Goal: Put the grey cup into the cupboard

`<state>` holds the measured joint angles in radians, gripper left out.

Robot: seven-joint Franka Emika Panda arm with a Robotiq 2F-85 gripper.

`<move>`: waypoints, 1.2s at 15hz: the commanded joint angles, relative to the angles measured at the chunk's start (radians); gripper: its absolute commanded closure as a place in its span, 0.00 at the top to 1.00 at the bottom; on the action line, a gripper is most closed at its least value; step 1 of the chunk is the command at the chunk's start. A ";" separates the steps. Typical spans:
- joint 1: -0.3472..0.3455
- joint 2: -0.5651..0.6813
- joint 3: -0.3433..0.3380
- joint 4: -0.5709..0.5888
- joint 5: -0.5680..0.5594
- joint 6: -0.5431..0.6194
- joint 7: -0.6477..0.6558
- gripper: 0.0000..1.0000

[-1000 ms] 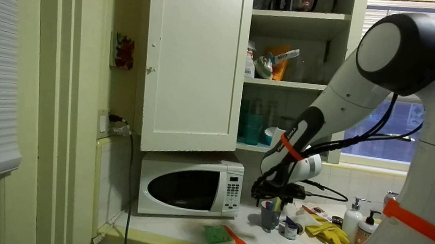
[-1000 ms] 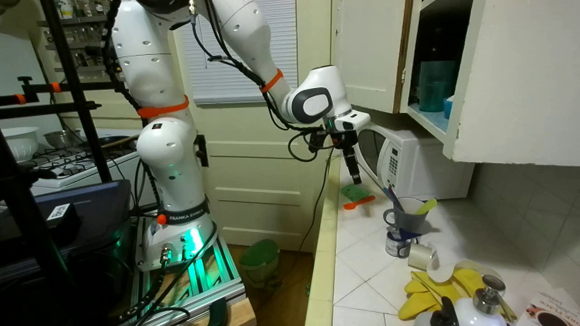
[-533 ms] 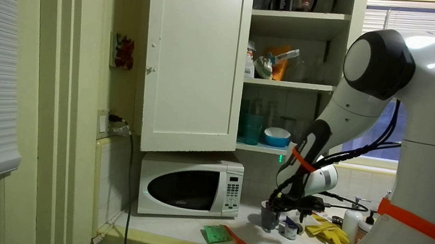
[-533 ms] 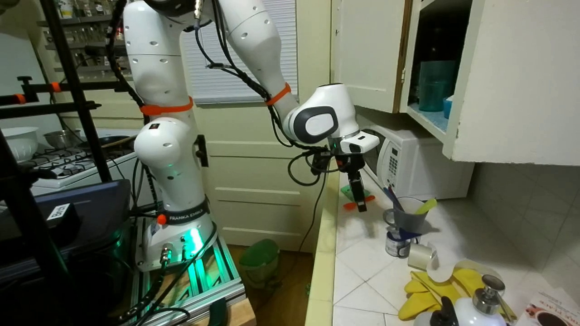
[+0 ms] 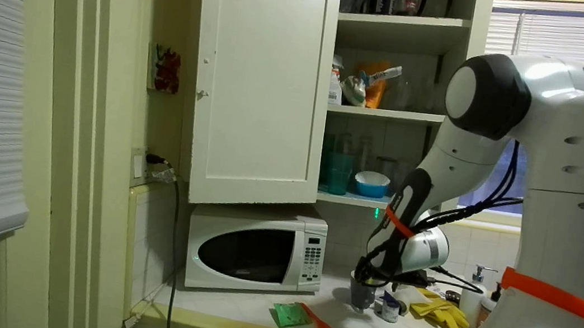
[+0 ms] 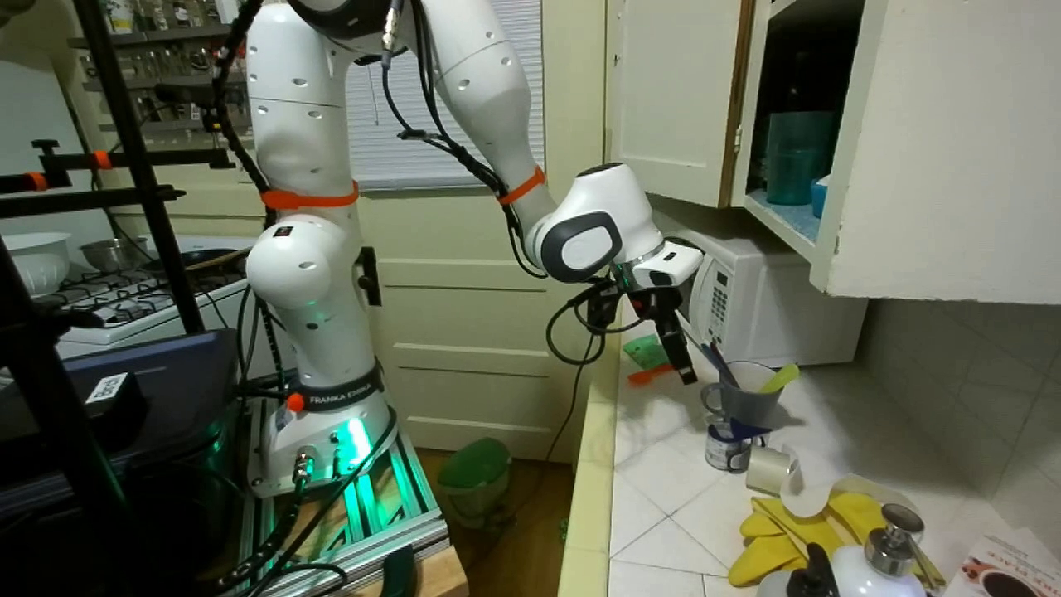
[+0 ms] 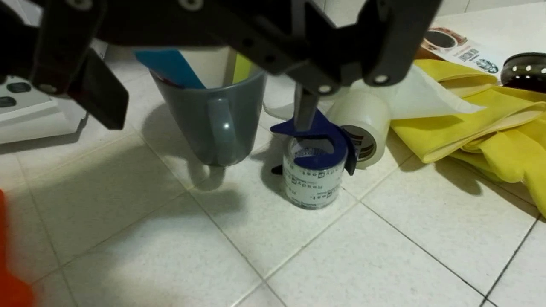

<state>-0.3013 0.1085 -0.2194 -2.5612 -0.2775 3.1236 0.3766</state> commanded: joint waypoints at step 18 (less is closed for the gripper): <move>-0.295 0.166 0.273 0.062 0.010 0.199 -0.128 1.00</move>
<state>-0.5341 0.2641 0.0310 -2.5031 -0.2397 3.3030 0.2691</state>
